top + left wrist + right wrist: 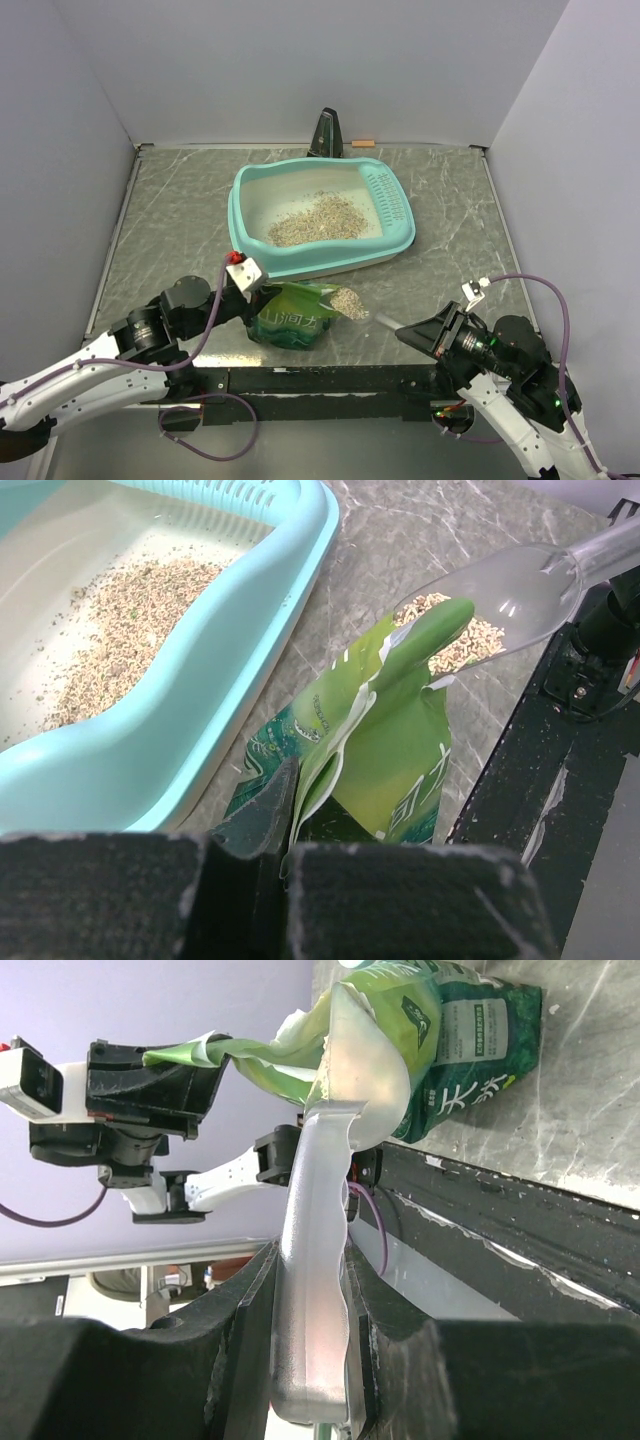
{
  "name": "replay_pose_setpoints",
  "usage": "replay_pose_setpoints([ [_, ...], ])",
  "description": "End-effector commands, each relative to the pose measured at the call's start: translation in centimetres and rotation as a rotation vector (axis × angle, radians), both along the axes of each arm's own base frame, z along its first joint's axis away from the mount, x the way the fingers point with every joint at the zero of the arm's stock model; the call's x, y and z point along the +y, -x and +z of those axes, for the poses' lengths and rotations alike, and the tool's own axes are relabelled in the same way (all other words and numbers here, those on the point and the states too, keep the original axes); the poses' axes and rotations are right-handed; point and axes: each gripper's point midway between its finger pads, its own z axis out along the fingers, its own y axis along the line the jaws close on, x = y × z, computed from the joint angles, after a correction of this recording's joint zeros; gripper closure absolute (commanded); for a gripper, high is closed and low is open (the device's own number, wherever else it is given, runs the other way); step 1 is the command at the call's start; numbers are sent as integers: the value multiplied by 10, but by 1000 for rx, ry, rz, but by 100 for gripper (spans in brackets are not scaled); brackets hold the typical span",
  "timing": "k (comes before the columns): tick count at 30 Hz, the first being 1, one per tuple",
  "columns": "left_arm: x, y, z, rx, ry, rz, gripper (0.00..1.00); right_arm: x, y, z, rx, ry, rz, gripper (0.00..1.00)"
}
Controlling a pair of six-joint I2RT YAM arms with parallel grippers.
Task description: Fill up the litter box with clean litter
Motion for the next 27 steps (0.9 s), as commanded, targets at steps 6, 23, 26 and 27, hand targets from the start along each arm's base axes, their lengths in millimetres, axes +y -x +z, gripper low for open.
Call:
replay_pose_setpoints([
  [6, 7, -11, 23, -50, 72, 69, 99, -26, 34, 33, -262, -190, -19, 100],
  [23, 30, -4, 63, -122, 244, 110, 99, -21, 34, 63, -348, -288, 0, 100],
  [26, 40, -4, 72, -143, 286, 132, 99, -18, 34, 70, -362, -313, 17, 100],
  [27, 42, -5, 73, -143, 294, 148, 99, -17, 34, 75, -377, -327, 20, 100],
])
